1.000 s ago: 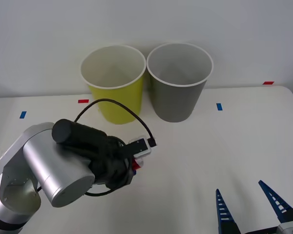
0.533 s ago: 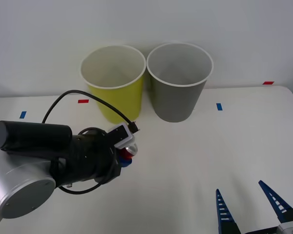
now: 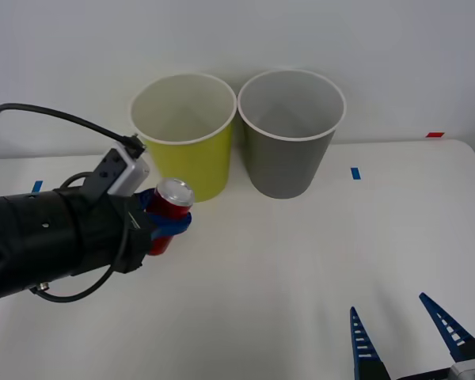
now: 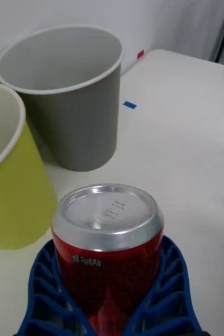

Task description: Put cans in the gray bin and PET bottles in the light green bin.

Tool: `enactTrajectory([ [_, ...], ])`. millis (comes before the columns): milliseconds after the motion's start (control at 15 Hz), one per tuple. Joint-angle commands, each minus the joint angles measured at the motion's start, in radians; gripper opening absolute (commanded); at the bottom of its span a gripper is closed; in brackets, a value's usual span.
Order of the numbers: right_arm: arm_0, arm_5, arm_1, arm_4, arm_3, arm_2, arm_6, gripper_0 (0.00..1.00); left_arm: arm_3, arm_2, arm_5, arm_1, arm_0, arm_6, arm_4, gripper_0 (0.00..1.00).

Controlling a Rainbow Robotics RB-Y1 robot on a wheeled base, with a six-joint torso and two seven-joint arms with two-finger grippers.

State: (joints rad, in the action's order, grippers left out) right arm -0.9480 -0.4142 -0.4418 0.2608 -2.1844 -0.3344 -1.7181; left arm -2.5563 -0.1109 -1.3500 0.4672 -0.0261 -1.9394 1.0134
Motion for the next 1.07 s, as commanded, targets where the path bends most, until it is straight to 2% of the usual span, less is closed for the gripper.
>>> enactTrajectory([
  [67, 0.000, 0.000, 0.000, 0.000, 0.000, 0.000, 0.000, 1.00, -0.035, -0.148, 0.003, -0.002, 0.009, 0.004, 0.136, 0.00],
  [200, 0.000, 0.000, 0.000, 0.000, 0.000, 0.000, 0.000, 1.00, -0.035, -0.243, 0.003, -0.030, -0.009, 0.000, 0.215, 0.00],
  [467, 0.000, 0.000, 0.000, 0.000, 0.000, 0.000, 0.000, 1.00, -0.047, -0.320, 0.003, -0.065, -0.075, 0.007, 0.240, 0.00],
  [733, 0.000, 0.000, 0.000, 0.000, 0.000, 0.000, 0.000, 1.00, -0.044, -0.352, 0.002, -0.091, -0.199, 0.056, 0.231, 0.00],
  [933, 0.000, 0.000, 0.000, 0.000, 0.000, 0.000, 0.000, 1.00, -0.018, -0.351, 0.003, -0.113, -0.272, 0.191, 0.211, 0.00],
  [1067, 0.000, 0.000, 0.000, 0.000, 0.000, 0.000, 0.000, 1.00, 0.002, -0.329, 0.000, -0.130, -0.353, 0.243, 0.140, 0.00],
])
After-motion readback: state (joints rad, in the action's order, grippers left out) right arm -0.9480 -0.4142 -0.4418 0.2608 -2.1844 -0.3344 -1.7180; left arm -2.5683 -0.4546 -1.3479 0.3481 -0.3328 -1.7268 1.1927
